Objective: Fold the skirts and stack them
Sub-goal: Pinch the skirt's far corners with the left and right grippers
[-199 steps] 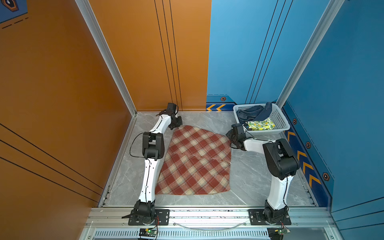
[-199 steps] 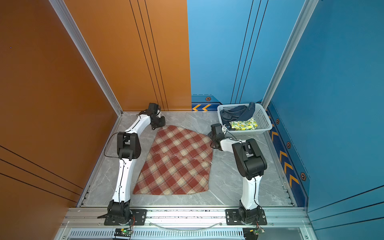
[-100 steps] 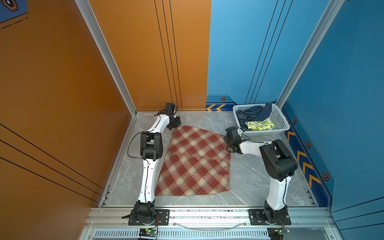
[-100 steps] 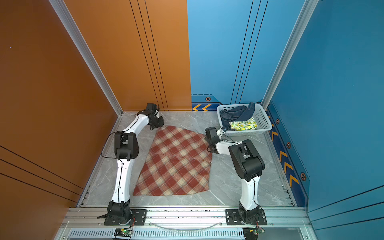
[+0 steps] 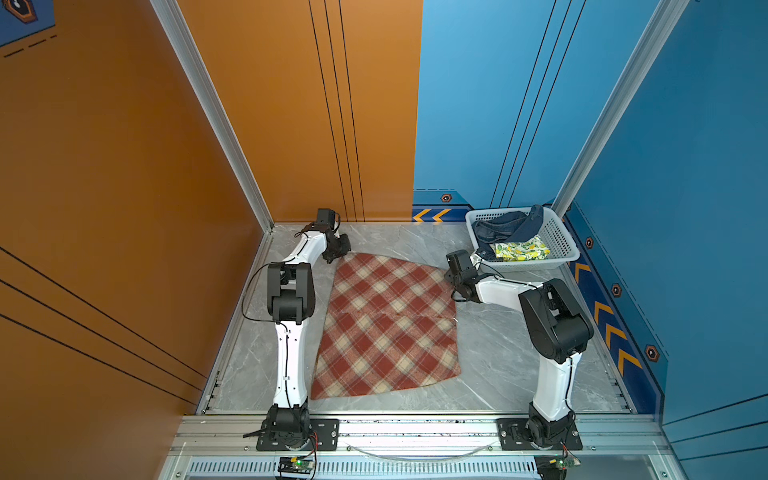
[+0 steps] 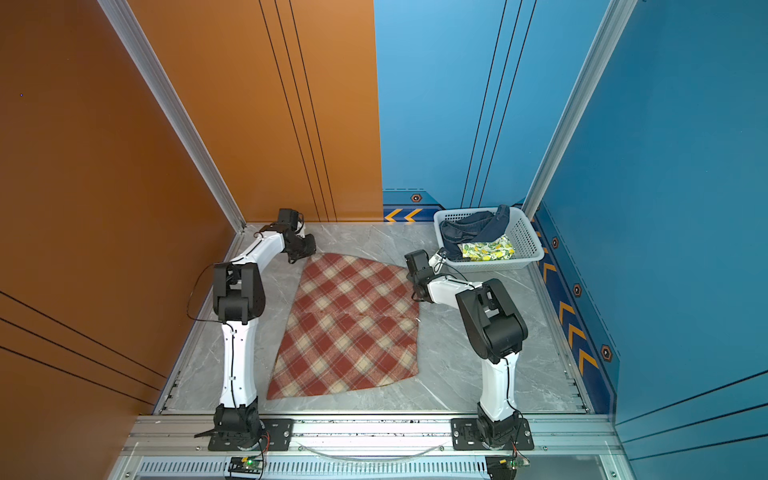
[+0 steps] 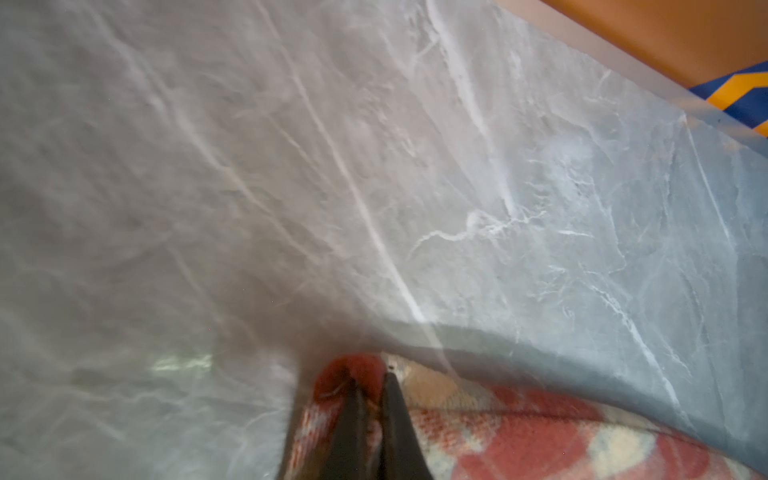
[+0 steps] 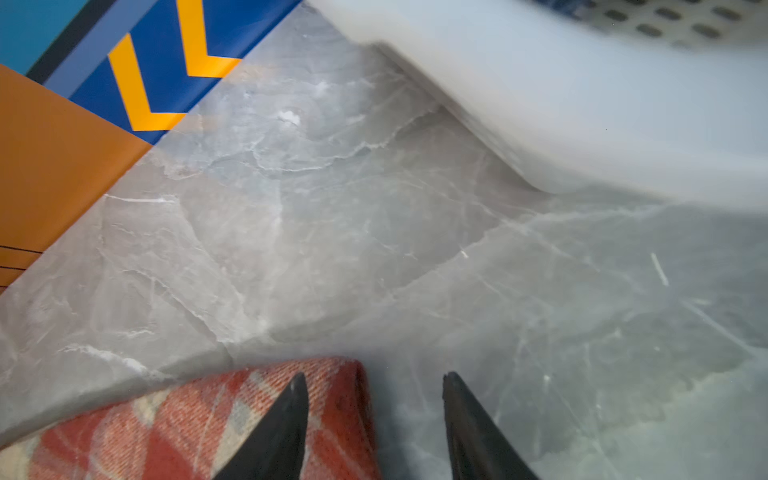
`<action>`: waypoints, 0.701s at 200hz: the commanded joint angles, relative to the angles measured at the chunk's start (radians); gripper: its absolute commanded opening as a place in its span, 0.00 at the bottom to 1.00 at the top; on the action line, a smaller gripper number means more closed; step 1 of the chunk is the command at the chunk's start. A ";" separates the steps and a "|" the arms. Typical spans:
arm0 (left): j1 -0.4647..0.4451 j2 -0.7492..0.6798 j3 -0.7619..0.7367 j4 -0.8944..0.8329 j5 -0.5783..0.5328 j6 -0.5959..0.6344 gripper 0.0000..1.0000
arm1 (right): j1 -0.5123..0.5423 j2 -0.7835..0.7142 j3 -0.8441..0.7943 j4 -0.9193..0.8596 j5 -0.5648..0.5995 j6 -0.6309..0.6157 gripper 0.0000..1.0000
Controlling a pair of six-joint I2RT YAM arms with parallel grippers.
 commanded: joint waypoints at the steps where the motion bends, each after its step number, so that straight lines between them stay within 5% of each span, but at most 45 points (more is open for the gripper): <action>1: 0.029 -0.046 -0.039 0.051 0.019 -0.026 0.00 | 0.009 0.046 0.088 -0.064 -0.056 -0.020 0.54; 140: 0.037 -0.034 -0.039 0.051 0.043 -0.023 0.00 | -0.022 0.279 0.355 -0.184 -0.241 0.022 0.55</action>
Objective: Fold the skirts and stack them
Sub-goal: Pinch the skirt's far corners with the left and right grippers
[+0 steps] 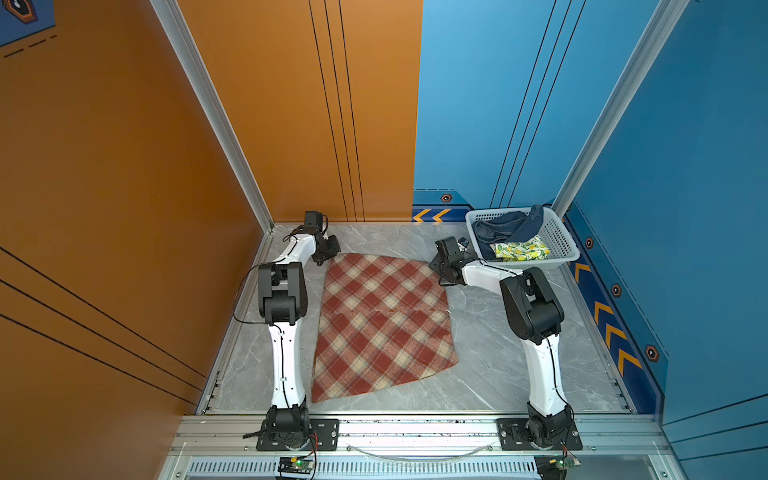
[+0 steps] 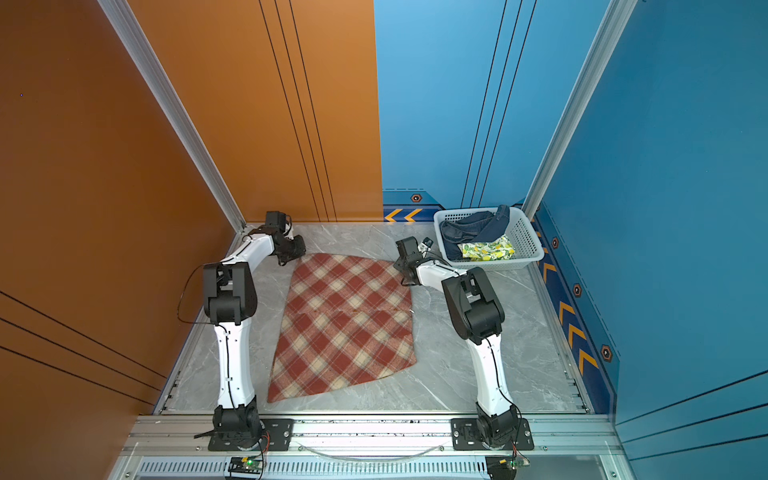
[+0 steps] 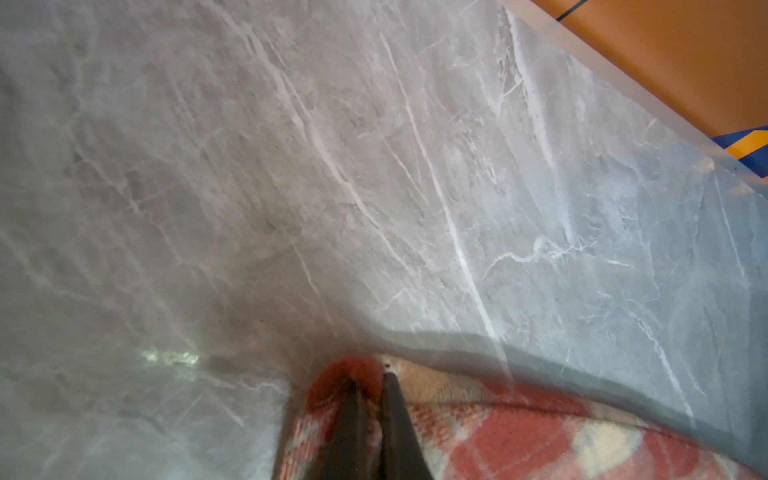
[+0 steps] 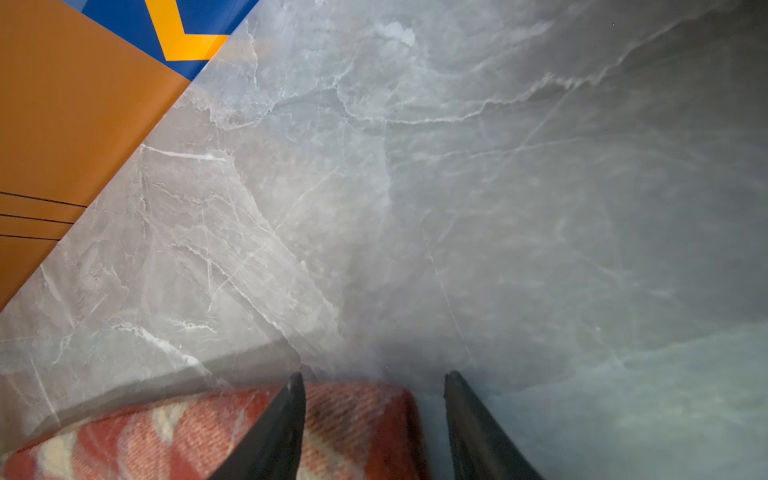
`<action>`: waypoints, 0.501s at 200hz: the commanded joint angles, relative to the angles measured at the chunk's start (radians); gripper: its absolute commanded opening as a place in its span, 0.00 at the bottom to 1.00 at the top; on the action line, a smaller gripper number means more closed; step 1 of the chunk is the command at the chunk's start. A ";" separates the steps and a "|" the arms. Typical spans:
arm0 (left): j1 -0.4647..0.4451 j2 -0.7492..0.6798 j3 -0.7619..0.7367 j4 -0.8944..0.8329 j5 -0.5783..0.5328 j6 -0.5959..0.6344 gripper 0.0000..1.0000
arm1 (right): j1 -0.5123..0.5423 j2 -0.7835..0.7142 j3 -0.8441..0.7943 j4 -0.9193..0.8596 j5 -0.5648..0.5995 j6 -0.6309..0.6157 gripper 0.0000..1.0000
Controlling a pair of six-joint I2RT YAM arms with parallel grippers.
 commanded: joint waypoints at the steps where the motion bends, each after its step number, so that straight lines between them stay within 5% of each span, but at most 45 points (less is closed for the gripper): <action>1: -0.004 -0.020 0.010 0.006 0.025 -0.009 0.00 | -0.006 0.042 0.033 -0.063 -0.034 0.021 0.56; 29: -0.003 -0.016 0.015 0.005 0.023 -0.011 0.00 | -0.006 0.057 0.050 -0.062 -0.045 0.039 0.54; 100: -0.001 -0.006 0.026 0.006 0.019 -0.011 0.00 | 0.001 0.059 0.018 -0.025 -0.050 0.039 0.21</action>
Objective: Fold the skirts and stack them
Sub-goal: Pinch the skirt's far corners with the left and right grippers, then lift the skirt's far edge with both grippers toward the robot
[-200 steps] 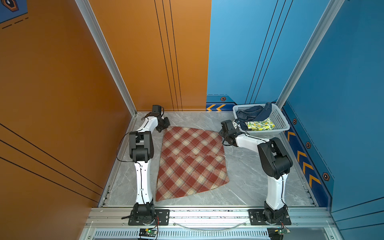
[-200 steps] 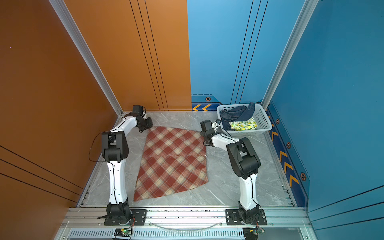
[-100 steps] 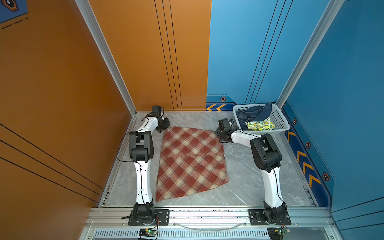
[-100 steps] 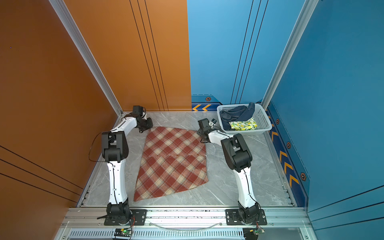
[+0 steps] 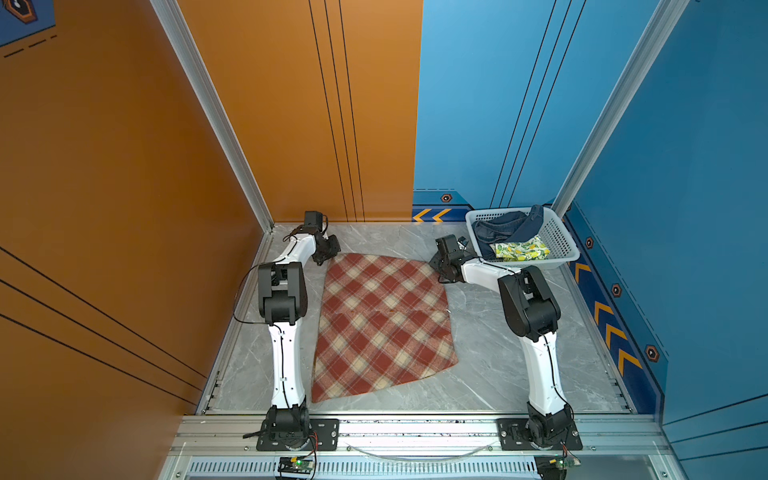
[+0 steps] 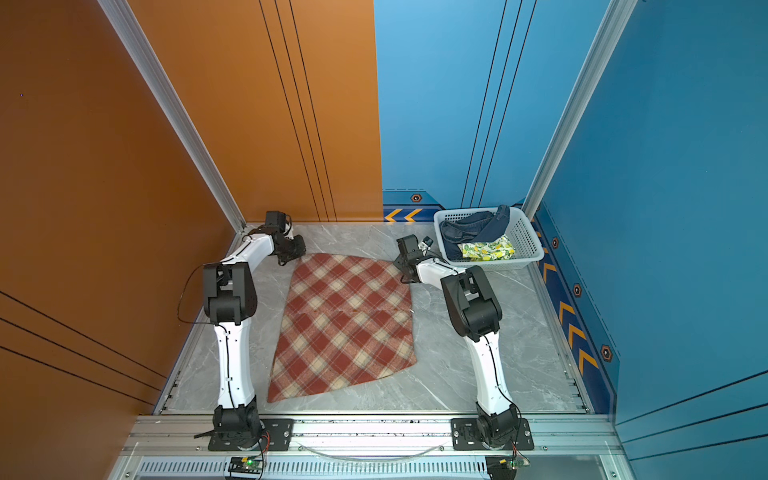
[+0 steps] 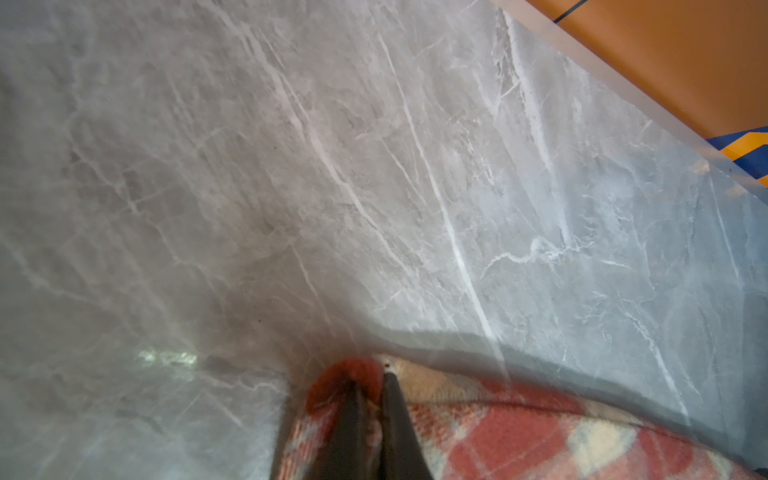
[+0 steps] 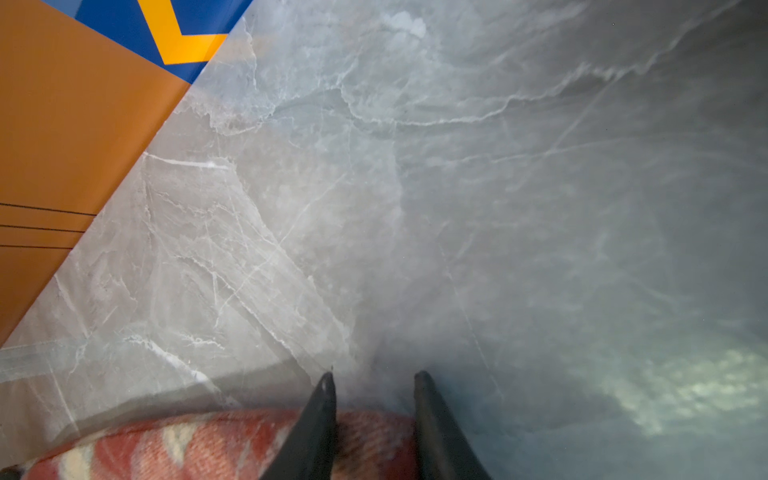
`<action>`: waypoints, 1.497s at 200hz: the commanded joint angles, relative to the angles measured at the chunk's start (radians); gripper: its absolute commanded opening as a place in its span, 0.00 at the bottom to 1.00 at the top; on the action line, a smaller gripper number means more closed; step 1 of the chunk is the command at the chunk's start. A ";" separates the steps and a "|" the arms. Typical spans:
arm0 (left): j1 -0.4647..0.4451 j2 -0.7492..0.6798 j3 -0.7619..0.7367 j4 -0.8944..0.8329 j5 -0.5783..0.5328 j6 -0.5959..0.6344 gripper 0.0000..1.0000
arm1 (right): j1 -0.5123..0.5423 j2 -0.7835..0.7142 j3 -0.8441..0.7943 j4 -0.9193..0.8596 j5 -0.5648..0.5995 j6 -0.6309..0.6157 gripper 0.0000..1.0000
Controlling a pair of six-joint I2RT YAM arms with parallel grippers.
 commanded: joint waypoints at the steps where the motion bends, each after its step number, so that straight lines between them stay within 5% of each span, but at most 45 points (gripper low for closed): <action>1: -0.001 -0.006 0.024 0.005 0.016 -0.010 0.00 | 0.007 0.027 -0.018 -0.017 -0.009 0.000 0.20; 59: 0.001 0.005 0.135 -0.021 0.025 -0.012 0.00 | -0.006 -0.001 0.025 0.056 0.003 -0.093 0.00; 122: -0.008 -0.091 0.173 -0.061 0.019 -0.018 0.00 | -0.037 -0.098 0.060 0.108 -0.043 -0.228 0.00; 299: -0.099 -0.933 -0.836 0.082 -0.141 -0.130 0.00 | -0.035 -0.709 -0.594 0.269 -0.211 -0.364 0.00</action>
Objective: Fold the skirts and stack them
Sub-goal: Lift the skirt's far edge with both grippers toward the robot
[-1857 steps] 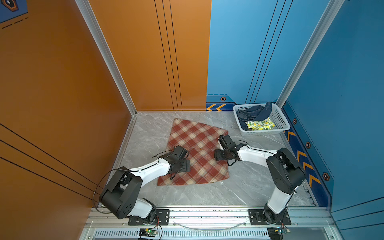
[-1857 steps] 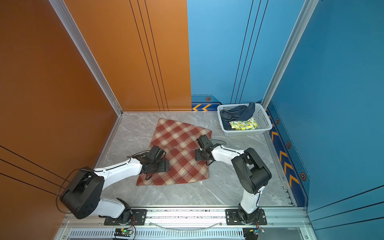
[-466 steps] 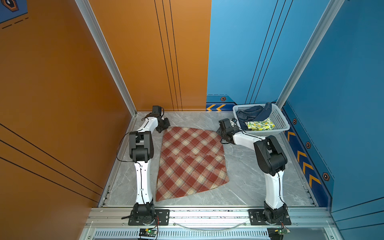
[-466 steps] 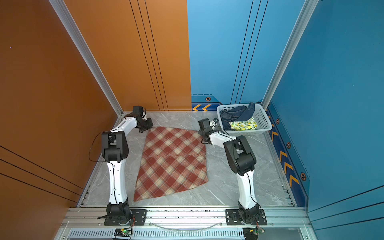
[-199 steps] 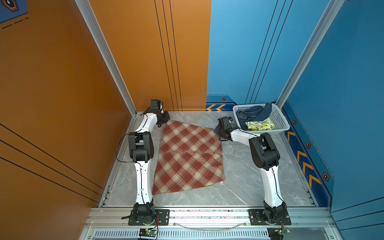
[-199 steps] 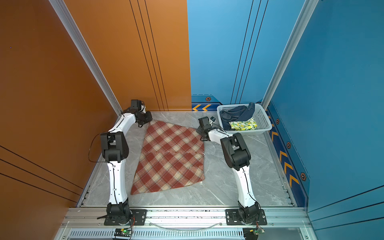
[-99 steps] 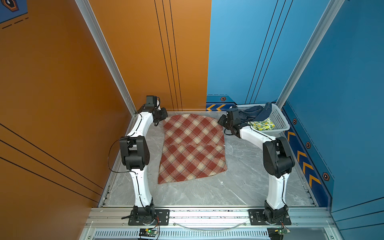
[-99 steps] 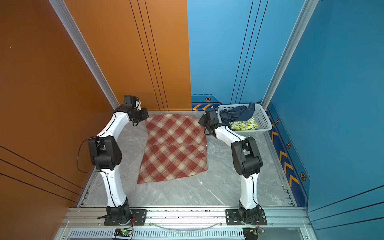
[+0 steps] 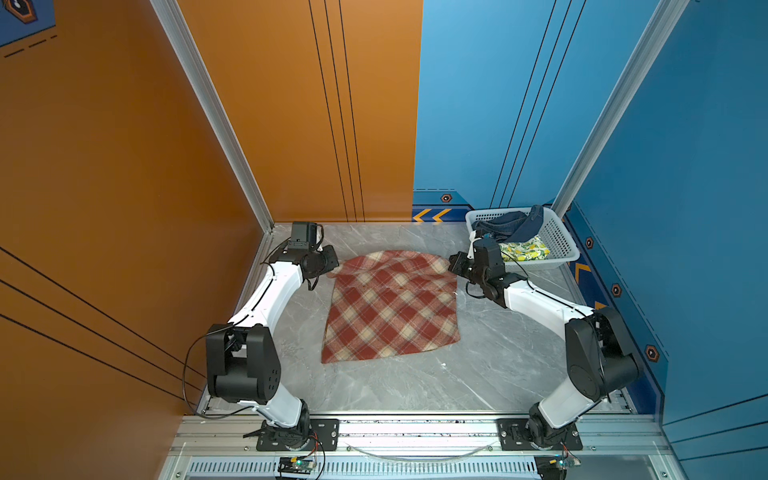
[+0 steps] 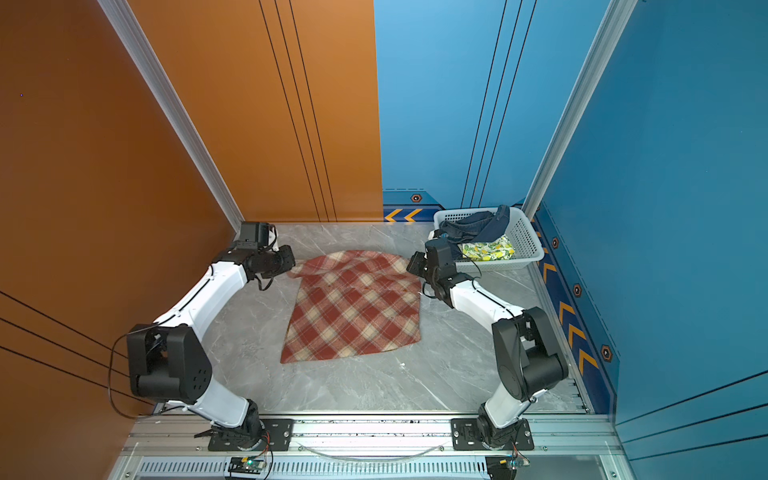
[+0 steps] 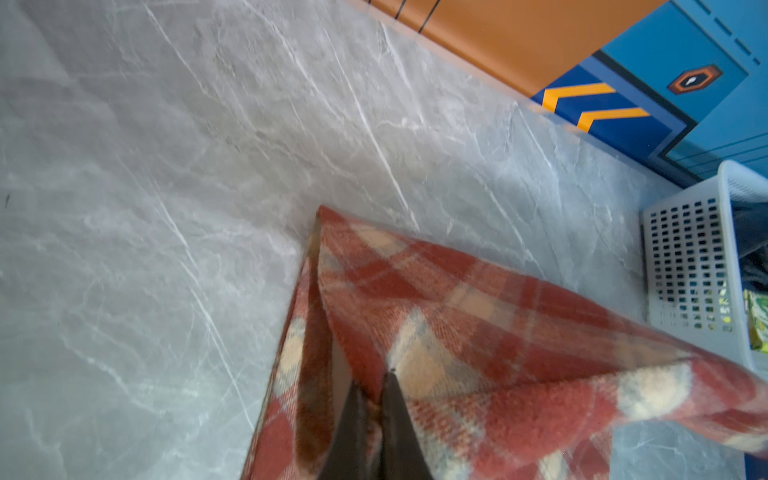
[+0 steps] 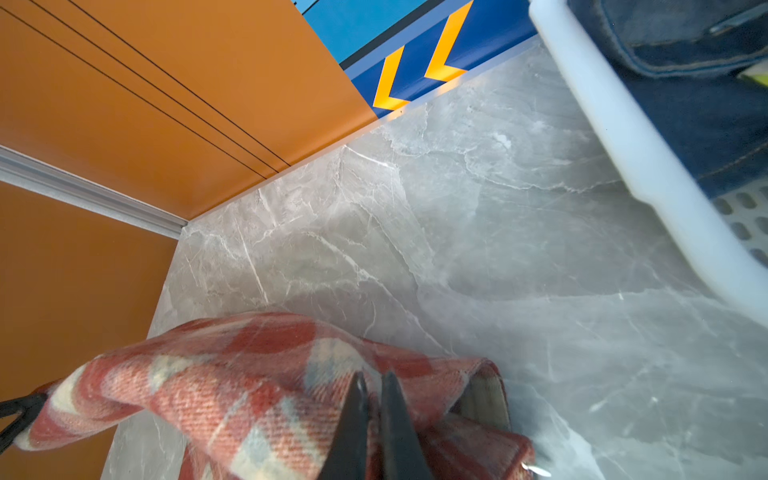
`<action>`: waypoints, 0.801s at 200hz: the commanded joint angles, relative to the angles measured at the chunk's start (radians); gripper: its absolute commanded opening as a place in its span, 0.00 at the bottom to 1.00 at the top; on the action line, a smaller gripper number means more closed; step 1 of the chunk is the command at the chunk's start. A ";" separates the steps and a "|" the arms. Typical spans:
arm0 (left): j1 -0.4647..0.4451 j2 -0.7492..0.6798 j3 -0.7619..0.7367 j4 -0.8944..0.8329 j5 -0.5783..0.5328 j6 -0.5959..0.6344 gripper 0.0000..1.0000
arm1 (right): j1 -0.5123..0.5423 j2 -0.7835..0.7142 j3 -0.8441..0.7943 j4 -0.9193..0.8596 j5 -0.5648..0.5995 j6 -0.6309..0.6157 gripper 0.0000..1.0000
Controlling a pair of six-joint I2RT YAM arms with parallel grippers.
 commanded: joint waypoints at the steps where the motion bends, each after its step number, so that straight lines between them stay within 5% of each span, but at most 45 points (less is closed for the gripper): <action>1: -0.007 -0.090 -0.104 0.036 -0.055 -0.049 0.00 | 0.010 -0.077 -0.056 0.037 -0.010 -0.039 0.00; 99: -0.033 -0.396 -0.536 0.087 -0.129 -0.195 0.00 | 0.167 -0.360 -0.429 0.061 0.240 -0.128 0.04; 114: -0.044 -0.457 -0.625 0.100 -0.134 -0.227 0.00 | 0.199 -0.404 -0.512 0.078 0.278 -0.118 0.15; 123: -0.049 -0.482 -0.675 0.111 -0.134 -0.243 0.00 | 0.215 -0.427 -0.564 0.077 0.298 -0.105 0.37; 136: -0.052 -0.502 -0.728 0.119 -0.134 -0.262 0.27 | 0.236 -0.456 -0.604 0.063 0.328 -0.081 0.60; 150: -0.059 -0.510 -0.758 0.126 -0.139 -0.270 0.56 | 0.244 -0.474 -0.614 0.018 0.349 -0.049 0.66; 160: -0.065 -0.508 -0.766 0.125 -0.146 -0.274 0.66 | 0.243 -0.471 -0.601 -0.026 0.353 -0.024 0.67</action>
